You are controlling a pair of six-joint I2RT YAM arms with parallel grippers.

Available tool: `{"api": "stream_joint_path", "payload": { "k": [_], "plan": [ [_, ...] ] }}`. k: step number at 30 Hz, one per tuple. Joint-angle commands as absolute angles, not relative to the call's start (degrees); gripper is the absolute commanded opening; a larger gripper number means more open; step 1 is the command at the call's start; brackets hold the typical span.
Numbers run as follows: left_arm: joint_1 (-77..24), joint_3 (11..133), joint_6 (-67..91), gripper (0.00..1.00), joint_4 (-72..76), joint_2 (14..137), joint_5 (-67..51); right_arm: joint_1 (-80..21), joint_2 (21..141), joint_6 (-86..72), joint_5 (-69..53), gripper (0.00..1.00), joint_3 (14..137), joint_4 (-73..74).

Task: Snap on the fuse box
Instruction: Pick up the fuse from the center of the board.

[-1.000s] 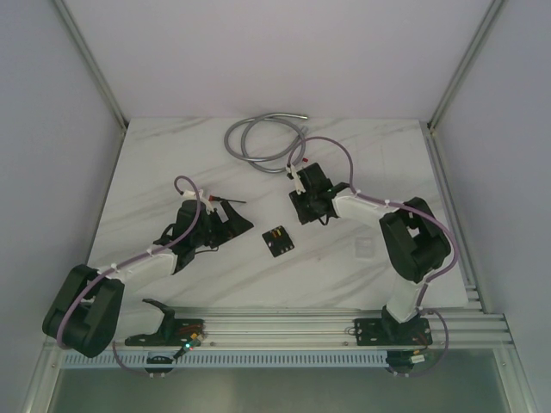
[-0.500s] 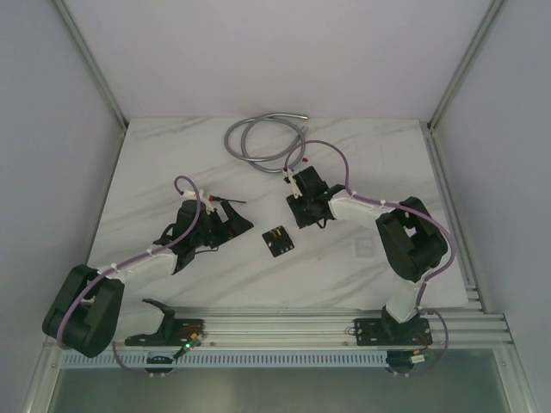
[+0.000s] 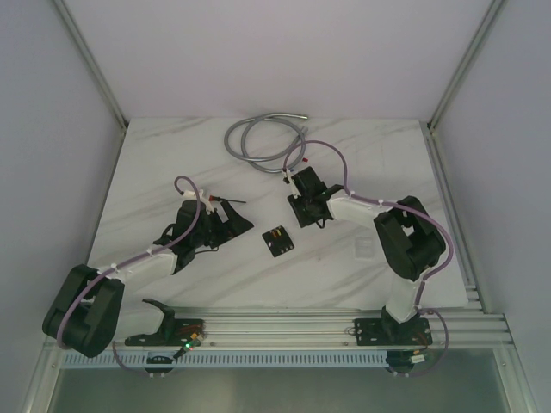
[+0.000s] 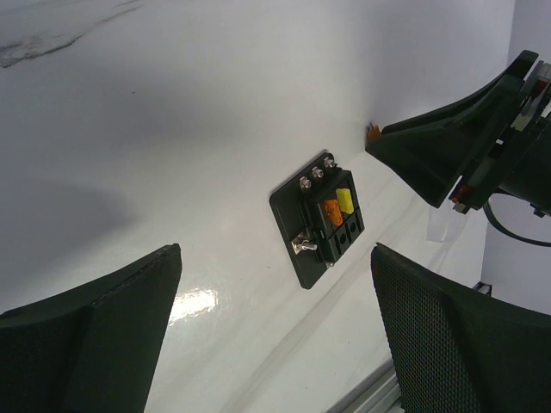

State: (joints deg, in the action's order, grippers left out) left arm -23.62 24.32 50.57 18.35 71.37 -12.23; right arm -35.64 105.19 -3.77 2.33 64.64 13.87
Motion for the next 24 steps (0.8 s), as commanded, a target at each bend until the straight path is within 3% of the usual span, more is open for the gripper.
{"api": "stream_joint_path", "payload": {
  "k": [1, 4, 13, 24],
  "plan": [
    [-23.3, 24.2, 50.9, 1.0, 19.1, 71.0, -13.5, -35.8, 107.0, -3.7, 3.8, 0.38, 64.7, 14.6],
    [-23.3, 24.2, 51.0, 1.0, 19.1, 70.9, -13.6, -35.8, 107.2, -3.2, 4.2, 0.41, 64.7, 14.2],
    [-23.2, 24.1, 51.1, 1.0, 19.2, 70.8, -13.6, -35.8, 107.9, -2.3, 2.9, 0.39, 64.7, 14.1],
    [-23.3, 24.1, 52.2, 0.99, 21.3, 71.0, -15.5, -35.8, 105.9, -2.1, 1.8, 0.26, 64.6, 15.4]
  ]
}}
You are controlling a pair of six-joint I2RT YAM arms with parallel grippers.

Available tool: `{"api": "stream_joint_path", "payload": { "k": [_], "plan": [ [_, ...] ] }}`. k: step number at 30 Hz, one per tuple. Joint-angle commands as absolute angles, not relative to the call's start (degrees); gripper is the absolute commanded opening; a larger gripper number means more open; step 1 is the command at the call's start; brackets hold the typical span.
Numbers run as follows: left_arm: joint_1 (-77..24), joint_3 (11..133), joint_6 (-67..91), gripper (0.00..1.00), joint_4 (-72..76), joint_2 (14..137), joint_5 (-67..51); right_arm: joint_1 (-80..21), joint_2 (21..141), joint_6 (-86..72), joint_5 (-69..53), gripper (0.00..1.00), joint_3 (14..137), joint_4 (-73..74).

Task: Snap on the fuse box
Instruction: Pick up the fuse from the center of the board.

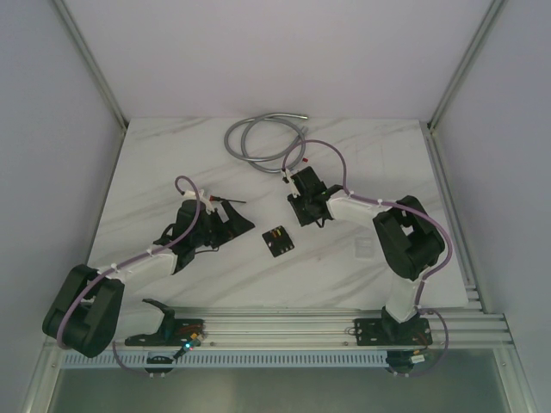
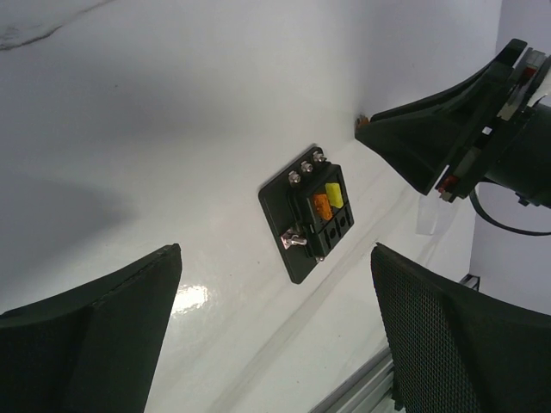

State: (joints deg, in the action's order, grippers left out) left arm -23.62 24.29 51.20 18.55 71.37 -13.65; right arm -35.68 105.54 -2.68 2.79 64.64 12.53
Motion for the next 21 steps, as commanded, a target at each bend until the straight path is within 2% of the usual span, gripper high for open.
{"api": "stream_joint_path", "payload": {
  "k": [1, 6, 12, 21],
  "plan": [
    [-23.3, 24.3, 52.5, 0.99, 21.9, 71.1, -16.0, -35.8, 105.3, -2.1, 1.7, 0.26, 64.6, 15.4],
    [-23.3, 25.4, 53.6, 0.95, 24.7, 72.3, -18.8, -35.8, 101.0, -1.5, -0.2, 0.24, 64.1, 14.2],
    [-23.4, 28.5, 54.8, 0.85, 27.4, 74.5, -22.3, -35.9, 95.3, 0.3, -5.4, 0.24, 62.8, 11.5],
    [-25.0, 33.8, 56.8, 0.58, 31.1, 78.6, -25.9, -38.7, 88.9, 2.8, -15.4, 0.24, 59.9, 5.7]
  ]
}}
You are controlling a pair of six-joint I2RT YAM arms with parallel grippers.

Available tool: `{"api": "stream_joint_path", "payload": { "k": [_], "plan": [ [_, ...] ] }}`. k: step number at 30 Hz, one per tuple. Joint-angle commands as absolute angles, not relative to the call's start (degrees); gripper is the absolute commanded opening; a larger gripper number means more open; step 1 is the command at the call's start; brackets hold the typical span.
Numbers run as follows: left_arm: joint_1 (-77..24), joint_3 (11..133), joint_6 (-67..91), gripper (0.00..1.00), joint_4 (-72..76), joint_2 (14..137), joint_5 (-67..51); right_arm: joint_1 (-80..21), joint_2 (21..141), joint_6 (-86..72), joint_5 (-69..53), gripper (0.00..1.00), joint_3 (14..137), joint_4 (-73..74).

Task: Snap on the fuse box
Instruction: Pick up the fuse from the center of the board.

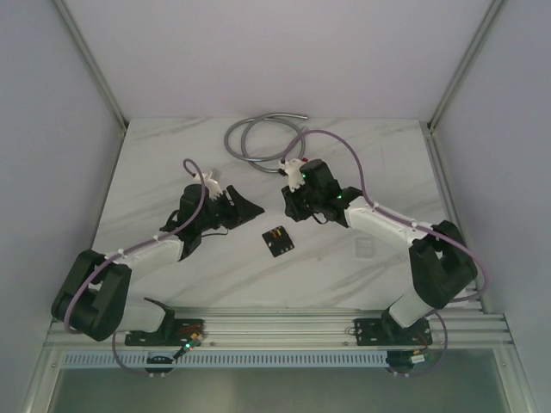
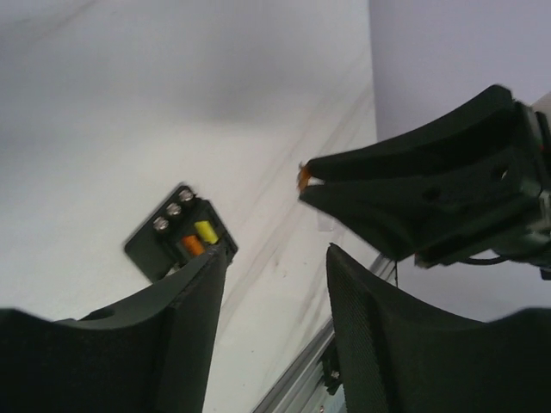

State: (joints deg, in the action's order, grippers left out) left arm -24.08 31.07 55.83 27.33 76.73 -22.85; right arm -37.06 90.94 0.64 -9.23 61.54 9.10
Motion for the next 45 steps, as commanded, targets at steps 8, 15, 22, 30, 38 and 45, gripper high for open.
{"api": "stream_joint_path", "payload": {
  "k": [8, 15, 22, 30, 38, 45],
  "plan": [
    [-26.3, 35.2, 58.7, 0.44, 33.0, 81.4, -26.5, -40.9, 86.5, 3.5, -18.2, 0.24, 58.6, 1.9],
    [-27.3, 35.2, 59.3, 0.39, 33.7, 83.6, -26.5, -41.6, 87.0, 3.0, -18.8, 0.24, 58.4, 0.0],
    [-28.1, 35.4, 60.0, 0.38, 34.8, 84.5, -26.6, -42.0, 87.1, 2.8, -19.1, 0.24, 58.2, -0.7],
    [-28.5, 34.9, 61.8, 0.32, 37.8, 84.9, -27.9, -42.3, 86.8, 2.1, -20.5, 0.24, 57.2, -2.9],
    [-28.9, 34.0, 62.6, 0.24, 38.7, 84.5, -28.3, -42.3, 86.4, 0.8, -20.5, 0.23, 56.1, -6.5],
    [-28.9, 33.2, 62.7, 0.23, 38.1, 84.0, -27.5, -42.3, 85.2, -0.7, -20.7, 0.23, 55.1, -9.4]
  ]
}}
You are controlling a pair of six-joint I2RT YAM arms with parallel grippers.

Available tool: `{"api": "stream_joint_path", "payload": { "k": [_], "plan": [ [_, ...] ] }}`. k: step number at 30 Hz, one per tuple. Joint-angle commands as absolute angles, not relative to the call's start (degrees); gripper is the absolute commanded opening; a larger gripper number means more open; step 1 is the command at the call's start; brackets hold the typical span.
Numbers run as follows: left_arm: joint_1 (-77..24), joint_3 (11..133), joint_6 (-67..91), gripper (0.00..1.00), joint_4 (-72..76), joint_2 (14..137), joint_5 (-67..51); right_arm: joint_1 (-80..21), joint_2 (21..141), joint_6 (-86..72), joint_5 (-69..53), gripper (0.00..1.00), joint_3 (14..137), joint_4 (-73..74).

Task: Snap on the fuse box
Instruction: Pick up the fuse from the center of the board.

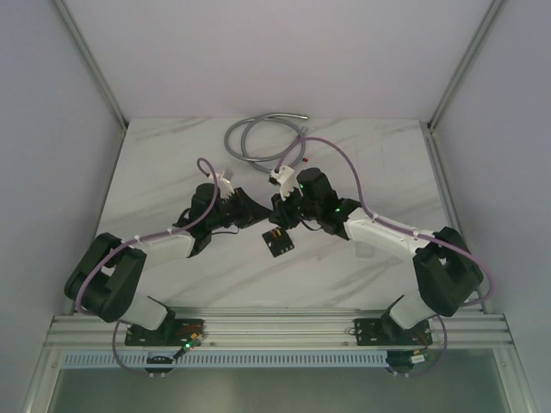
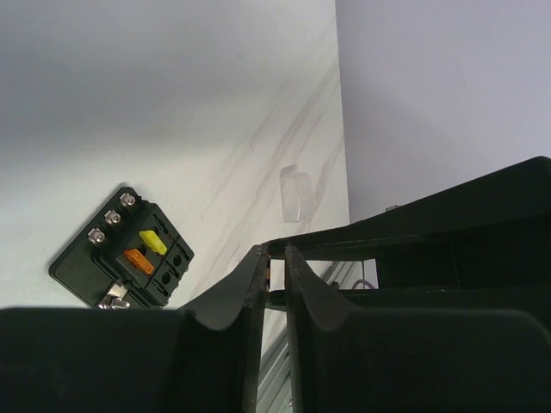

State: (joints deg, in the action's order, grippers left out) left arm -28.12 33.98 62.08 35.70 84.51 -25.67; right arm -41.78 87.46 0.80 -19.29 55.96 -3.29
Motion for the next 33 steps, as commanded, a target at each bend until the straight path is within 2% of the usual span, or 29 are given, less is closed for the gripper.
{"api": "stream_joint_path", "payload": {
  "k": [1, 10, 16, 18, 22, 26, 33],
  "plan": [
    [-29.0, 33.2, 62.7, 0.23, 38.0, 84.0, -27.4, -42.3, 85.0, -0.9, -20.8, 0.23, 55.0, -9.7],
    [-29.4, 32.8, 62.7, 0.16, 37.7, 83.2, -26.5, -42.3, 83.8, -2.5, -21.2, 0.23, 54.1, -11.3],
    [-29.6, 32.6, 62.8, 0.04, 37.3, 81.6, -25.5, -42.3, 82.9, -3.7, -21.1, 0.26, 53.7, -11.6],
    [-29.6, 32.3, 63.0, 0.0, 36.9, 80.5, -24.5, -42.3, 82.1, -4.2, -20.9, 0.28, 53.2, -12.3],
    [-29.6, 31.4, 64.0, 0.0, 37.0, 77.3, -22.6, -42.3, 80.5, -6.0, -19.9, 0.35, 51.9, -14.2],
    [-29.6, 30.6, 65.1, 0.0, 37.1, 74.8, -20.8, -42.3, 78.2, -10.2, -18.6, 0.51, 50.0, -17.2],
    [-29.8, 28.4, 69.0, 0.0, 39.1, 68.6, -15.7, -42.3, 69.5, -27.0, -13.6, 0.55, 40.7, -33.6]
  ]
}}
